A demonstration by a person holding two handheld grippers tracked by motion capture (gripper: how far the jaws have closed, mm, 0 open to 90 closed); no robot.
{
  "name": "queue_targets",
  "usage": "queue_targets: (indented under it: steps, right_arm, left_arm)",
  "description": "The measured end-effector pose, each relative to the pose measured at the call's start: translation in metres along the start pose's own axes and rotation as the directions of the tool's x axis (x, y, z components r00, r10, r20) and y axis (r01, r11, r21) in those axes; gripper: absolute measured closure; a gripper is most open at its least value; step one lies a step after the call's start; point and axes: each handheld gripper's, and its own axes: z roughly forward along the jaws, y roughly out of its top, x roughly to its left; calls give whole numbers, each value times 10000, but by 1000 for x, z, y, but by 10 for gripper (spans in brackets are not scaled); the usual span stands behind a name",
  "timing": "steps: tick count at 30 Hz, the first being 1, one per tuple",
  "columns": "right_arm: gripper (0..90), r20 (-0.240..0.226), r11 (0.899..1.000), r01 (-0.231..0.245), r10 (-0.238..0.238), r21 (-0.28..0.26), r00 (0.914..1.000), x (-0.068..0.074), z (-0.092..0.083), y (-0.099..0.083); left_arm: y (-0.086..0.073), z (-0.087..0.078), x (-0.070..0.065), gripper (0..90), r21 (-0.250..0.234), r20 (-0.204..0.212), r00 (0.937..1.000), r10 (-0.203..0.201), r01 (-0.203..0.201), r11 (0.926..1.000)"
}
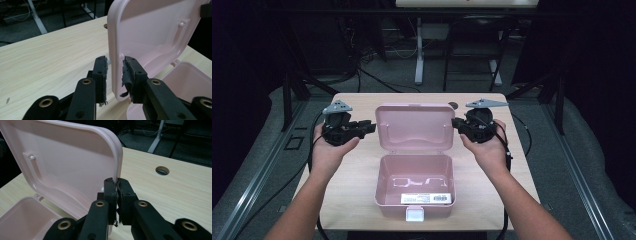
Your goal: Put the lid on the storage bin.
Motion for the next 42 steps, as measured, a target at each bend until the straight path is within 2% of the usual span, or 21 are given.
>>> queue_targets:
  steps: [7,12,16,25,36,42]
  right_arm:
    - [863,-24,10000,35,-35,-9,10000,1,-2,-1]
    - [863,-54,10000,62,-62,-35,10000,1,-3,-2]
    - [864,-60,10000,78,-78,-43,10000,2,-4,-2]
    - [863,-66,9999,79,-80,-90,9999,2,-6,-3]
    - [850,-94,9999,-18,17,-147,10000,3,-9,3]
    - [849,-29,9997,71,-71,-221,10000,5,-14,6]
  left_arm:
    - [9,3,-4,751,-124,-100,9998,171,-172,9998]
    - [13,4,-6,756,-203,-239,9995,185,-190,9996]
    - [16,6,-5,754,-215,-189,9998,98,-102,9997]
    - [16,5,-8,832,-290,-292,9995,103,-111,9995]
    - [15,1,-11,838,-310,-224,9997,106,-113,9995]
    - [14,-4,-14,840,-269,-195,9995,257,-262,9993]
